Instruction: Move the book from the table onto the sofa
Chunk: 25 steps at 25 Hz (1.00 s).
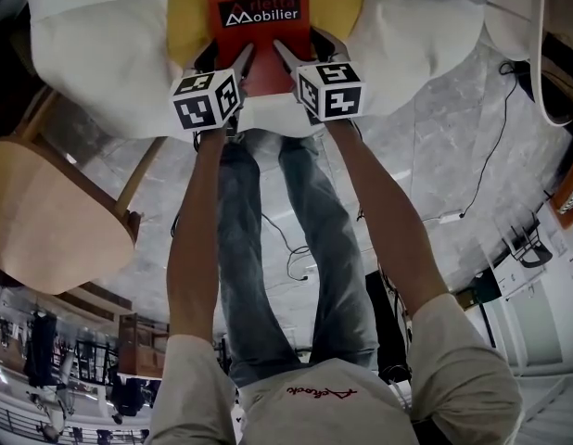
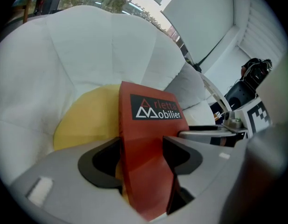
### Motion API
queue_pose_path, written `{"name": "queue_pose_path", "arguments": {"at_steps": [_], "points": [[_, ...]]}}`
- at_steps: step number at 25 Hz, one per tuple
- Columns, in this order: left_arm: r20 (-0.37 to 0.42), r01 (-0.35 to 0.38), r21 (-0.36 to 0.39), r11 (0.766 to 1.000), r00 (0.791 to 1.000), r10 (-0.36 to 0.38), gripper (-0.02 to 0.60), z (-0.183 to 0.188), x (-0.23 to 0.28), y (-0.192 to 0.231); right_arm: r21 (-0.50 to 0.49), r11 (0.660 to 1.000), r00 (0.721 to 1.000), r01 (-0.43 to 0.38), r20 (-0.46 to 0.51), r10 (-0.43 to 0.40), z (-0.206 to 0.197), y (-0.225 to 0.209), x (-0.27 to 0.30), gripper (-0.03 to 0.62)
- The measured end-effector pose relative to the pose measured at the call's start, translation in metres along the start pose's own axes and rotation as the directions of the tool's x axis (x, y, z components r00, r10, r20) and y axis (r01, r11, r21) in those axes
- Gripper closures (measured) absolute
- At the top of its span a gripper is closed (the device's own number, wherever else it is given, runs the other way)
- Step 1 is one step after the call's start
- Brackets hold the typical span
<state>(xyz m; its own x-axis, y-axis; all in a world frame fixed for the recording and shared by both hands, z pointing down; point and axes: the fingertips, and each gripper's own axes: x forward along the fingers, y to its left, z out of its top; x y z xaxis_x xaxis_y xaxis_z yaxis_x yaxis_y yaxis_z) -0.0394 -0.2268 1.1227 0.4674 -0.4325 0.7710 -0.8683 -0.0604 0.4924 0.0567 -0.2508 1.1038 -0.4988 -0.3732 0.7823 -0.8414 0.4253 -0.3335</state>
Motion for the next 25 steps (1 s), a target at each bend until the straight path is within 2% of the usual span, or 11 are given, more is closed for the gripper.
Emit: {"name": "queue_pose_path", "arguments": {"at_steps": [12, 19, 21, 23, 25], "points": [[0.059, -0.035, 0.04, 0.999, 0.998, 0.033, 0.293, 0.019, -0.035, -0.008, -0.042, 0.997, 0.997, 0.057, 0.053, -0.055, 0.027, 0.0, -0.032, 0.329], [0.093, -0.013, 0.065, 0.998, 0.996, 0.007, 0.299, 0.037, -0.063, -0.037, -0.06, 0.998, 0.997, 0.03, 0.069, -0.026, 0.041, 0.023, -0.058, 0.332], [0.102, -0.014, 0.072, 0.997, 0.995, 0.007, 0.314, 0.041, -0.074, -0.046, -0.07, 0.997, 0.997, 0.031, 0.076, -0.026, 0.046, 0.03, -0.069, 0.372], [0.116, -0.021, 0.072, 0.997, 0.993, 0.012, 0.343, 0.047, -0.086, -0.052, -0.091, 0.995, 0.996, 0.041, 0.085, -0.034, 0.052, 0.036, -0.081, 0.461], [0.132, -0.029, 0.074, 0.997, 0.991, 0.019, 0.37, 0.052, -0.098, -0.057, -0.106, 0.993, 0.995, 0.044, 0.091, -0.034, 0.058, 0.042, -0.091, 0.511]]}}
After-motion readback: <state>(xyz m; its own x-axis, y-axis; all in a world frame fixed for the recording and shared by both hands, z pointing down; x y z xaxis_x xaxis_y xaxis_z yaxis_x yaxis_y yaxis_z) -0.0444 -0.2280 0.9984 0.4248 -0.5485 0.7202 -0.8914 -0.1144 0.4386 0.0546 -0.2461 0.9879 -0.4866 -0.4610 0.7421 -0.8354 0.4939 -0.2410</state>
